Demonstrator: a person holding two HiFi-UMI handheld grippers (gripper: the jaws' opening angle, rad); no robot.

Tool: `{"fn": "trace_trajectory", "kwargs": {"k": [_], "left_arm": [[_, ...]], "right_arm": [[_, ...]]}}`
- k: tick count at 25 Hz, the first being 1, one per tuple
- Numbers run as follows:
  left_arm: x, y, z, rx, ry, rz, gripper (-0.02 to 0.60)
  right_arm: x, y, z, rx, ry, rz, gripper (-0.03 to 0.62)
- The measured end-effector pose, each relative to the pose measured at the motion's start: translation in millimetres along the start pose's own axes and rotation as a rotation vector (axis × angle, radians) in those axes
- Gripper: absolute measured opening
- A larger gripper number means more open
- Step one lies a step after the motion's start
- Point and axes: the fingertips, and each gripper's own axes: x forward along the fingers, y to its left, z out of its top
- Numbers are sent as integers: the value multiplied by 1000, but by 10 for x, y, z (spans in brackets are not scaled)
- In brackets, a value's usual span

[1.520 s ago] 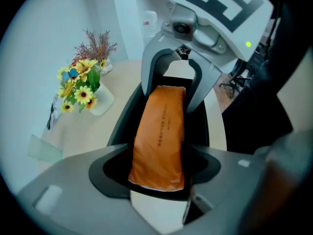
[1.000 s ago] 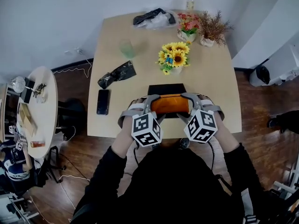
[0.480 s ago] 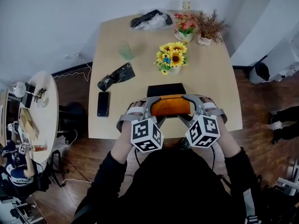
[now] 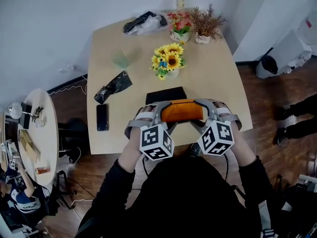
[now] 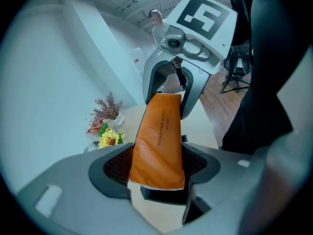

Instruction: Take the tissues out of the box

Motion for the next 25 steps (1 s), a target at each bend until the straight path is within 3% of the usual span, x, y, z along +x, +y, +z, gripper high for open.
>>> {"fn": "trace_trajectory", "kwargs": {"k": [16,25], "left_arm": [[680,-91,876,172,-86,-91,282],[1243,-238,1041,196,-52,-143,282]], "right_arm": [[-386,-307,-979,141,146,-142,296],[-239,-341,-1548,190,207,-127,296]]}}
